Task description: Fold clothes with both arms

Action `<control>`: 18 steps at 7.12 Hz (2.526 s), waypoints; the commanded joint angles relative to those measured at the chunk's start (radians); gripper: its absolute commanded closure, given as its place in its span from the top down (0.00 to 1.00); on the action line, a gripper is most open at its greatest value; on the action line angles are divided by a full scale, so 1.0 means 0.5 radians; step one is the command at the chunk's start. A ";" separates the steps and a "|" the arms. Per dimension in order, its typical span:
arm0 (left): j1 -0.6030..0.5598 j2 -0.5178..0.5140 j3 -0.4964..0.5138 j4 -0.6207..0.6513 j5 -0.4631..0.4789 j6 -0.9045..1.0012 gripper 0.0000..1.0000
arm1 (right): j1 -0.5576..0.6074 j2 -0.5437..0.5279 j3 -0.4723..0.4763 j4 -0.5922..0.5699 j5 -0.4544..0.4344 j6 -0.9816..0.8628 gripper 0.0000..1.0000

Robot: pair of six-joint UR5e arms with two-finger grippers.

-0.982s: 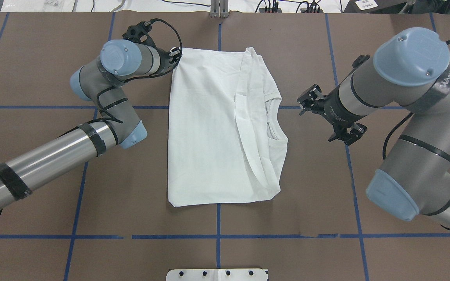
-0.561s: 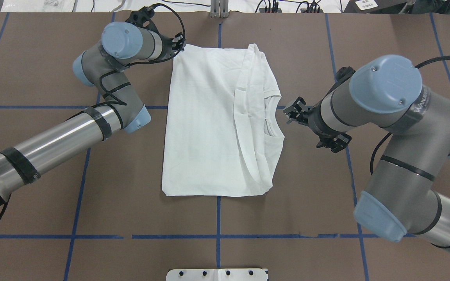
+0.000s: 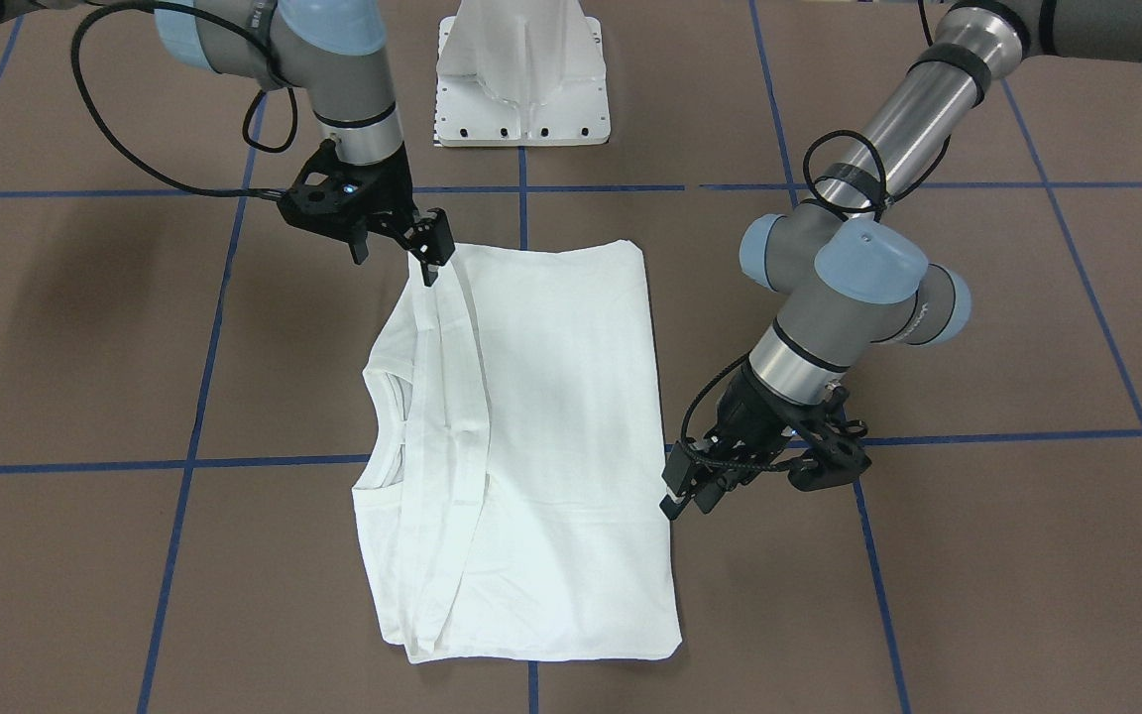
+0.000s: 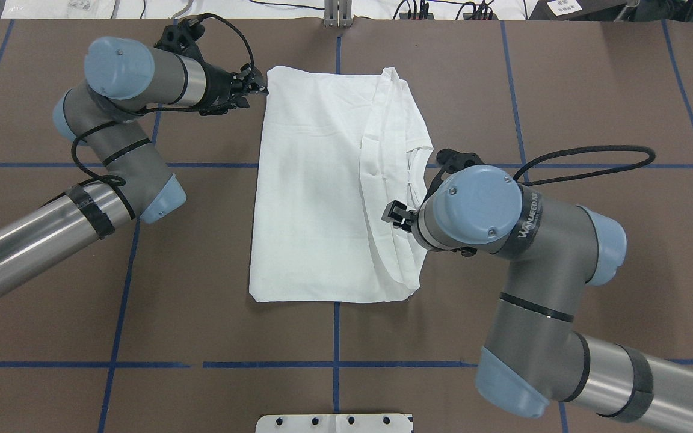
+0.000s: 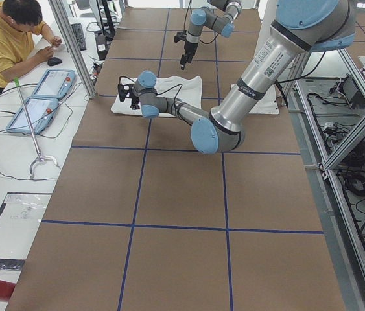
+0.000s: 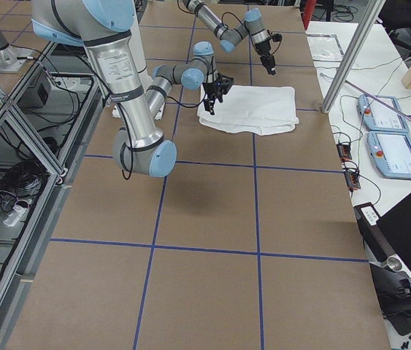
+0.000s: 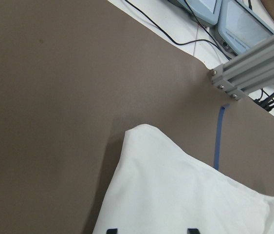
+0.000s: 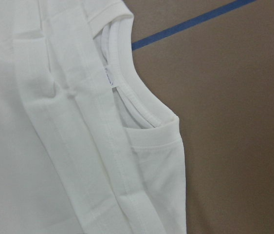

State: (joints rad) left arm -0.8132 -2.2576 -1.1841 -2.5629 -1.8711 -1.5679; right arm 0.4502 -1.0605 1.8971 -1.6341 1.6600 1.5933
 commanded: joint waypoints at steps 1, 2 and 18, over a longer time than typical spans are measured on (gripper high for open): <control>-0.003 0.067 -0.068 -0.001 -0.010 0.000 0.58 | -0.057 0.120 -0.234 -0.008 -0.040 -0.531 1.00; -0.003 0.070 -0.068 -0.001 -0.010 0.000 0.58 | -0.090 0.245 -0.418 -0.018 -0.037 -0.600 1.00; -0.003 0.070 -0.068 -0.004 -0.010 0.000 0.61 | -0.375 -0.165 -0.066 0.396 -0.345 0.933 1.00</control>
State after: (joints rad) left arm -0.8146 -2.2228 -1.2180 -2.5648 -1.8761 -1.5678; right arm 0.3185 -1.1510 1.9080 -1.5060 1.5810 1.8234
